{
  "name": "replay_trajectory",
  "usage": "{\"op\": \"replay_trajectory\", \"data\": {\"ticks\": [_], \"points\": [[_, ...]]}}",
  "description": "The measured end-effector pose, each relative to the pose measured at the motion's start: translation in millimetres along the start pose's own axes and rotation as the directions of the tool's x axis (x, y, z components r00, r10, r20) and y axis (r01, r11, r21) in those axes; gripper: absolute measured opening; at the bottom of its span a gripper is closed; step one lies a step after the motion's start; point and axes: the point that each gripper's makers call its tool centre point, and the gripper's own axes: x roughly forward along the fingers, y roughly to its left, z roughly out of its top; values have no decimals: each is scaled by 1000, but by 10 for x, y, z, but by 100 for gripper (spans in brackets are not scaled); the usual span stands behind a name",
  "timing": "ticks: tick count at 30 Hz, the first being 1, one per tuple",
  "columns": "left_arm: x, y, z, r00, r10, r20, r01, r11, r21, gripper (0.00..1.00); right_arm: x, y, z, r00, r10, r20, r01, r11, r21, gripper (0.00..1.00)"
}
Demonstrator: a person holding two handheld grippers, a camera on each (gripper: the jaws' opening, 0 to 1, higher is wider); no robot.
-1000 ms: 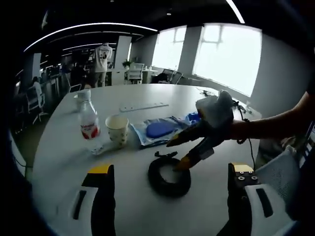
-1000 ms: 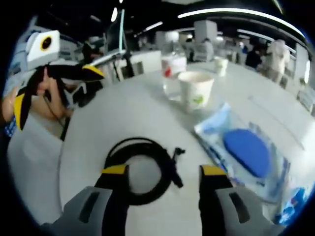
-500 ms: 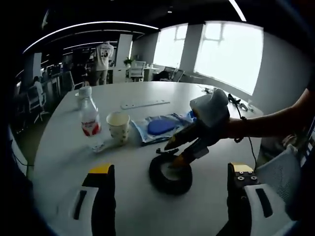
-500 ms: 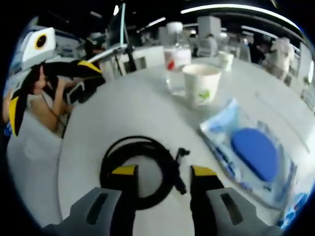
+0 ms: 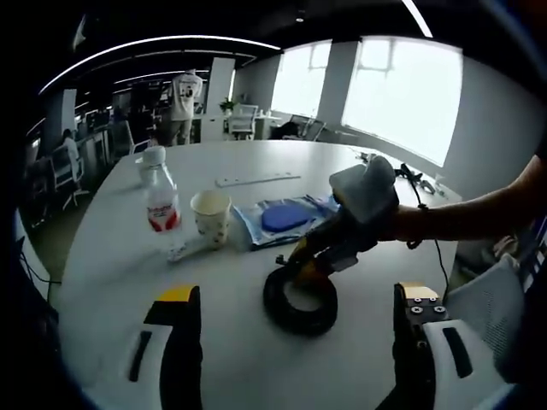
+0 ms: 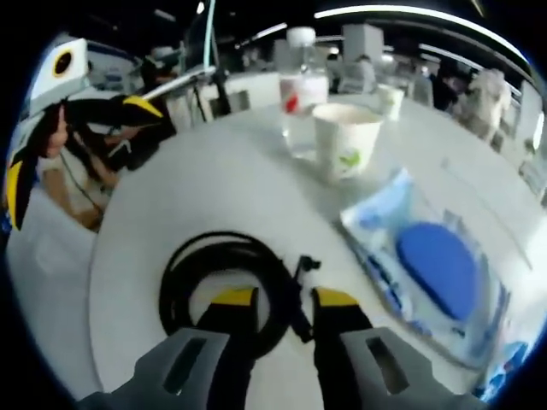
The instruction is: Arrange the tabletop items into an orderly group along one side of the table until the central work area is clear of visible clutter.
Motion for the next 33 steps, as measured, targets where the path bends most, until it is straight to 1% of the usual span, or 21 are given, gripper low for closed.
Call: {"op": "replay_trajectory", "data": {"ticks": [1,5,9,11,14,18,20,23,33], "points": [[0,0,-5,1000,-1,-2,1,1000,0,93,-3,-25,-13,1000,-14,-11,14,1000,-16,15],[-8,4,-3,1000,3,-1,-3,1000,-1,93,1,-13,-4,1000,6,-5,-6,1000,7,14],[-13,13,0,1000,7,0,-7,1000,-3,93,-1,21,-11,1000,26,-10,-26,1000,-3,10],[-19,14,6,1000,9,2,-9,1000,-3,93,-1,24,-8,1000,25,-10,-26,1000,-6,10],[-27,10,7,1000,10,-5,-10,1000,4,93,-16,35,-4,999,43,-2,-43,999,19,9],[-33,12,16,1000,13,-8,-13,1000,4,93,-50,67,16,999,54,7,-54,998,32,8],[-38,19,31,1000,16,-6,-16,1000,5,93,-83,97,47,998,62,16,-63,997,35,8],[-51,16,59,1000,17,1,-17,1000,10,93,-145,144,79,998,68,20,-69,995,75,8],[-79,19,77,1000,17,-1,-17,1000,17,93,-383,328,272,991,108,76,-115,989,96,7]]}}
